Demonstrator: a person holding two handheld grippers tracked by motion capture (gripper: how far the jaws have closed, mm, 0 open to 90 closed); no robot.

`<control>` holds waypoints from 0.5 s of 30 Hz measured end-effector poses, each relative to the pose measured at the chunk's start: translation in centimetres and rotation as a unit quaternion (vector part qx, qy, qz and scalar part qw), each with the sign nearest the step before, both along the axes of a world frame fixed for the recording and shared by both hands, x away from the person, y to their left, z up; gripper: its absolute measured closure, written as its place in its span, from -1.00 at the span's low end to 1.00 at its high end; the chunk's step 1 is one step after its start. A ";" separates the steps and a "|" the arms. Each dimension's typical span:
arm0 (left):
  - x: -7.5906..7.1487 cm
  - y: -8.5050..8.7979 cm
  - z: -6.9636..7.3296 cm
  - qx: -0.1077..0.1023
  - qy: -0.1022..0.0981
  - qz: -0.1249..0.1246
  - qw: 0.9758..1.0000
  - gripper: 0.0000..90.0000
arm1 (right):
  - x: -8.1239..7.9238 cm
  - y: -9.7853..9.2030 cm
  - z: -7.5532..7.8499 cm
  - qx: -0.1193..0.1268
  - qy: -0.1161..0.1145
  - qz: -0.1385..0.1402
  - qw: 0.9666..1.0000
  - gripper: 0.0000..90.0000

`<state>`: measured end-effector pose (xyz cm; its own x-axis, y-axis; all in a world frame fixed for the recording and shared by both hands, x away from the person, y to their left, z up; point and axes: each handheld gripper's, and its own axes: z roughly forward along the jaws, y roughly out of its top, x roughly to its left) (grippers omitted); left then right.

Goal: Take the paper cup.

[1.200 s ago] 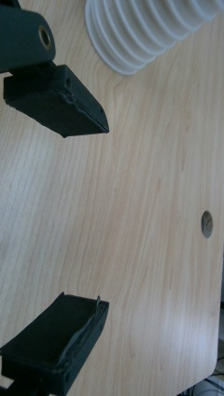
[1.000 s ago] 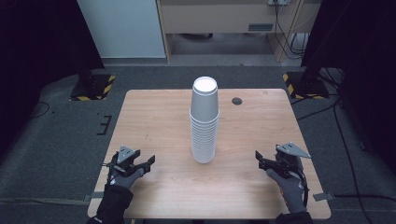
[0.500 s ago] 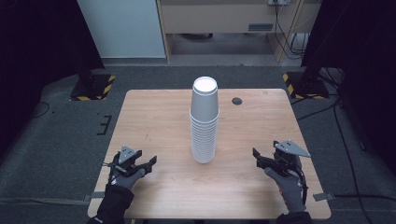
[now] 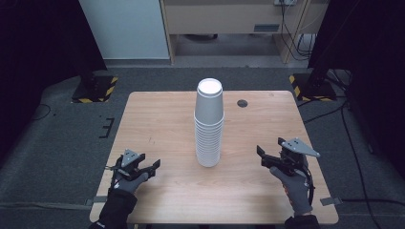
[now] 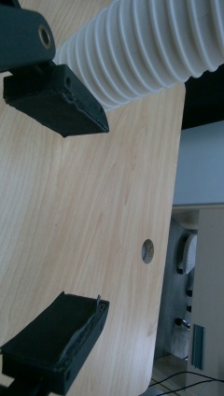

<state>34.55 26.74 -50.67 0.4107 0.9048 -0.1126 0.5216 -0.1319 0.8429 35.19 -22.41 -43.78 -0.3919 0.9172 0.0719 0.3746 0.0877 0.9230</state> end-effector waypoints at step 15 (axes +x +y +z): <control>0.1 0.2 -0.1 -0.001 0.001 0.005 1.000 -0.41 | 0.3 1.3 3.1 0.023 -0.035 0.019 0.999 -0.71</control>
